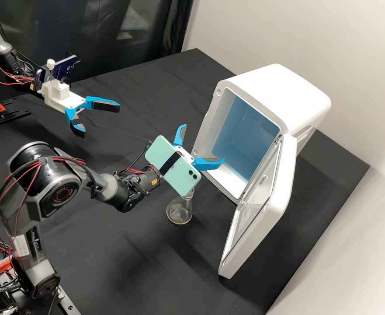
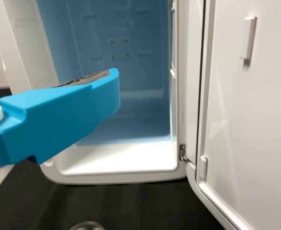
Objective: Place the flask in the incubator
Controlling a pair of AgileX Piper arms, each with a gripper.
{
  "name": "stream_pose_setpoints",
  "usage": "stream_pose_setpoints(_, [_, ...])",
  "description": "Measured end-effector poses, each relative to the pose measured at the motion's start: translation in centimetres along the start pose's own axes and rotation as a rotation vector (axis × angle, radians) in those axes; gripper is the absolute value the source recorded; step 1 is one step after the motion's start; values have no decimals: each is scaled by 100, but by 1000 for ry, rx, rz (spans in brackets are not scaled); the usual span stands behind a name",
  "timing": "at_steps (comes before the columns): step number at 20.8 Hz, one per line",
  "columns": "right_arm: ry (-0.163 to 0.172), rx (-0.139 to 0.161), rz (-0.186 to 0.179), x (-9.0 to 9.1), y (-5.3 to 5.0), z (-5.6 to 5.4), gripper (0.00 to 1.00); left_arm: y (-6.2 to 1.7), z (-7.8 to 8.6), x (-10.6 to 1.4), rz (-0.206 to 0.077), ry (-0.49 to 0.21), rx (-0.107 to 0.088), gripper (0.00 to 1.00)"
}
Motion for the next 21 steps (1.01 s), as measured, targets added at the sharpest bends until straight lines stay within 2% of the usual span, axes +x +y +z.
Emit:
stream_pose_setpoints(1, [8,9,7,73,-21,25,100,8,4,-3,4,-1,2,100])
stream_pose_setpoints(2, [-2,23,-2,191,-69,81,100,17,13,-3,10,-7,2,100])
stream_pose_setpoints(3, [3,28,-6,297,-23,69,100,24,23,-5,12,-12,5,100])
stream_pose_setpoints(4, [-60,23,-96,300,14,102,100,33,30,-8,18,-16,7,100])
stream_pose_setpoints(5, [-70,31,-92,261,145,56,100,41,41,-10,21,-22,9,100])
stream_pose_setpoints(6, [-51,45,-54,235,268,-6,100,50,45,-13,25,-23,11,100])
stream_pose_setpoints(7, [-25,57,-18,217,355,-56,100,56,53,-15,29,-26,12,100])
stream_pose_setpoints(8, [-4,67,2,176,416,-93,100,59,54,-15,30,-27,15,100])
stream_pose_setpoints(10, [8,62,-14,10,434,-111,100,59,54,-15,30,-27,15,100])
stream_pose_setpoints(12, [-9,57,-40,-99,389,-48,100,62,47,-18,32,-25,16,100])
stream_pose_setpoints(15, [-34,68,-60,-170,359,32,100,55,17,-17,30,-13,13,100])
stream_pose_setpoints(17, [-29,63,-61,-210,387,28,100,41,-11,-15,23,-1,10,100])
stream_pose_setpoints(19, [-22,64,-61,-245,400,12,100,-3,-33,-2,4,6,4,100])
stream_pose_setpoints(21, [-14,64,-69,-301,394,-13,100,-17,-39,3,-2,8,6,100])
